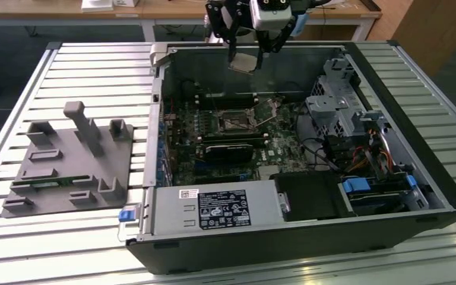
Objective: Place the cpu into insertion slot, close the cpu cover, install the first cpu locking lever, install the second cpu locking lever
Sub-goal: 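Place the cpu into insertion slot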
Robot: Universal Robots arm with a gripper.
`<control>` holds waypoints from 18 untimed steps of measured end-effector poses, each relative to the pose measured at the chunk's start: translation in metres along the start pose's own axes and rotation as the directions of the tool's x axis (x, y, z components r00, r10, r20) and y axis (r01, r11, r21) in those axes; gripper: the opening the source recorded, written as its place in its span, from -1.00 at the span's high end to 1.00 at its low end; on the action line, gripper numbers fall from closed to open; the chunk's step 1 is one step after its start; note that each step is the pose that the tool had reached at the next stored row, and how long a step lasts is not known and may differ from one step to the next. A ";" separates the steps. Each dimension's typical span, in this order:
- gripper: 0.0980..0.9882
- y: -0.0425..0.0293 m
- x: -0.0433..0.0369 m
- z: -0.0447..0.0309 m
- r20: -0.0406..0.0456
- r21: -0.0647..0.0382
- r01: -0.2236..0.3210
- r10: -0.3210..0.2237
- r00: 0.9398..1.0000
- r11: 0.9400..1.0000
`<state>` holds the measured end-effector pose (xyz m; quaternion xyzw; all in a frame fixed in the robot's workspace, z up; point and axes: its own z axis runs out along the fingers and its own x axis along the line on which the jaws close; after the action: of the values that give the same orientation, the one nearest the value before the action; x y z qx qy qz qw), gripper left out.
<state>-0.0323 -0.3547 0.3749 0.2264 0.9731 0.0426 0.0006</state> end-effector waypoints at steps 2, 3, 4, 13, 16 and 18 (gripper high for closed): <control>0.00 0.0000 0.0000 0.0000 0.001 0.000 -0.011 0.011 1.000 1.000; 0.00 0.0000 0.0000 0.0000 0.002 0.000 -0.018 0.018 1.000 1.000; 0.00 0.0000 0.0000 0.0000 0.002 0.000 -0.024 0.024 1.000 1.000; 0.00 0.0000 0.0000 0.0001 0.007 -0.001 -0.076 0.076 0.997 0.997; 0.00 0.0000 0.0000 0.0002 0.009 -0.001 -0.097 0.097 0.995 0.995; 0.00 0.0000 0.0000 0.0003 0.010 -0.001 -0.108 0.108 0.994 0.994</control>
<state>-0.0323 -0.3547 0.3746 0.2791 0.9594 0.0417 0.0031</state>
